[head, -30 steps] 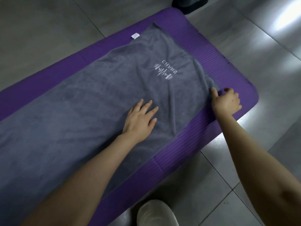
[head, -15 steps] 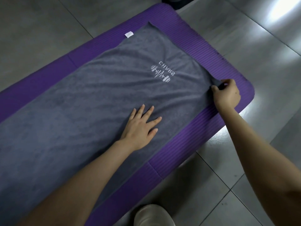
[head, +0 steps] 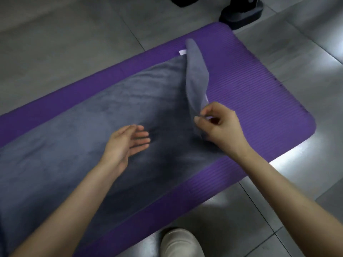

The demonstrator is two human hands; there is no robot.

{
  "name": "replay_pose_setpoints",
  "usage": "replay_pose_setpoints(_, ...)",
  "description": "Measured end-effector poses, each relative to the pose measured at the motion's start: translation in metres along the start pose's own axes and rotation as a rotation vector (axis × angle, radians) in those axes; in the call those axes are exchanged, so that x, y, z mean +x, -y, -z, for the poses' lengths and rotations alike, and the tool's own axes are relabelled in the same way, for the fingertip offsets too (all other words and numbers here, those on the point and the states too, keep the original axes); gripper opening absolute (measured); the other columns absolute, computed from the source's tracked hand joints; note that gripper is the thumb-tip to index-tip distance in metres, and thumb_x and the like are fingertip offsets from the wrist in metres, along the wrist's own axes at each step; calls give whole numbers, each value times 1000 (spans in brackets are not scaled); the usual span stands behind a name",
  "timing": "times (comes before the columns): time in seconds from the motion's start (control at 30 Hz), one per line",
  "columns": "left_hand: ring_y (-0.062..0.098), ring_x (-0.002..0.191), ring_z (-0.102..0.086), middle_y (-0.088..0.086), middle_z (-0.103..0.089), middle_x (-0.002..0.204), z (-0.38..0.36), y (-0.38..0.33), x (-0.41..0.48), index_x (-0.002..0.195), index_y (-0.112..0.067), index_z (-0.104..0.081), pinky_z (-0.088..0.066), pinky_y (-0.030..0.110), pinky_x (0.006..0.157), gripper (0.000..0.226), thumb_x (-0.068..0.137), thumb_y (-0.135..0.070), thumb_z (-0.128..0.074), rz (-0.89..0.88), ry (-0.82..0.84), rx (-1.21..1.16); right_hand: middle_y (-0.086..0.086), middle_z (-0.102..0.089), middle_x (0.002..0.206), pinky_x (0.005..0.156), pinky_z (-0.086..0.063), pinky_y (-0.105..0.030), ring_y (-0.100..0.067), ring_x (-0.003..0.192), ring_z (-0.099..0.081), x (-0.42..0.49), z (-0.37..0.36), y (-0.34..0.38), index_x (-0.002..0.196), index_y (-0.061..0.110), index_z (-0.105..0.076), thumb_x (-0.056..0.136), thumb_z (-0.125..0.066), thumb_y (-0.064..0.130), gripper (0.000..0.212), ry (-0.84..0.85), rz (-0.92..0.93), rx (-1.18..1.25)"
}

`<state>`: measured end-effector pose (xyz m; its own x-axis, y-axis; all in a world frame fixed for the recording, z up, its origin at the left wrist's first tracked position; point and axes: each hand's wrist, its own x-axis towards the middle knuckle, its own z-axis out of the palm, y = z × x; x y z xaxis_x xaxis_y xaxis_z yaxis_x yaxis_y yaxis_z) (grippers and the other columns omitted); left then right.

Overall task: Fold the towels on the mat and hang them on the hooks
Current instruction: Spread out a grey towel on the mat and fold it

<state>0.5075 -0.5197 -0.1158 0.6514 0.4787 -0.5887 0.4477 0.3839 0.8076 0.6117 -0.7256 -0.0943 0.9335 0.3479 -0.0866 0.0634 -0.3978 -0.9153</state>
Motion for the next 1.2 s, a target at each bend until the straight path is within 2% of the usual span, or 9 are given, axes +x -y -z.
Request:
replay_pose_setpoints(0.13, 26, 76, -63, 14, -63, 86, 51, 3, -23, 87, -8, -57, -57, 28, 55, 24, 98, -18, -39, 191, -86, -13, -4, -59, 63, 46, -44, -21, -10, 51, -53, -35, -52, 13, 72, 18, -55, 83, -68, 9, 19, 654, -73, 21)
replay_pose_setpoints(0.27, 22, 74, -59, 9, -60, 85, 80, 21, -31, 86, -14, -56, -54, 30, 60, 19, 97, -20, -43, 251, -106, 132, 1, -69, 80, 63, -52, -25, -19, 78, -66, -34, -83, 1, 97, 16, -66, 88, -62, 26, 14, 1076, -28, -474)
replay_pose_setpoints(0.37, 16, 69, -54, 5, -56, 80, 81, 27, -21, 82, -18, -54, -50, 29, 64, 16, 96, -16, -47, 188, -160, 170, 1, -68, 105, 85, -46, -29, -20, 102, -61, -8, -108, -1, 98, 24, -68, 87, -57, 40, 22, 742, 163, -807)
replay_pose_setpoints(0.47, 15, 66, -53, 5, -54, 77, 70, 27, -9, 79, -18, -51, -49, 30, 63, 19, 96, -12, -46, 191, -221, 65, -9, -69, 99, 76, -44, -32, -30, 97, -62, 31, -136, 19, 93, 16, -67, 91, -50, 34, 24, 301, 191, -669)
replay_pose_setpoints(0.6, 17, 67, -53, 6, -54, 78, 55, 28, 6, 77, -18, -50, -51, 31, 62, 19, 95, -12, -46, 228, -223, 22, -14, -64, 109, 74, -41, -34, -33, 103, -57, 104, -174, 39, 114, 9, -60, 94, -46, 29, 31, 39, 254, -717)
replay_pose_setpoints(0.73, 17, 67, -56, 9, -56, 80, 48, 28, 16, 85, -12, -54, -53, 26, 52, 11, 95, -13, -48, 233, -209, 38, -17, -55, 126, 95, -36, -43, -36, 119, -45, 169, -195, 32, 128, 6, -50, 95, -47, 33, 42, 33, 239, -866)
replay_pose_setpoints(0.87, 14, 62, -55, 6, -56, 75, 46, 33, 19, 75, -15, -52, -49, 16, 40, 18, 93, -16, -53, 239, -183, 74, -18, -62, 112, 101, -27, -42, -34, 112, -51, 191, -198, 21, 114, 6, -57, 92, -50, 38, 39, 43, 214, -998)
replay_pose_setpoints(1.07, 12, 54, -52, 7, -58, 70, 51, 47, 17, 68, -16, -56, -36, 11, 35, 22, 89, -20, -61, 186, -207, 250, -6, -70, 91, 85, -29, -36, -31, 94, -57, 119, -149, -4, 93, 16, -68, 79, -66, 26, 17, -25, 350, -593)
replay_pose_setpoints(1.2, 13, 57, -54, 4, -60, 69, 49, 57, 9, 69, -19, -59, -39, 14, 39, 19, 87, -21, -64, 142, -230, 283, 3, -71, 93, 93, -29, -38, -26, 91, -62, 64, -112, -46, 90, 21, -68, 67, -60, 25, 24, 164, 387, -601)
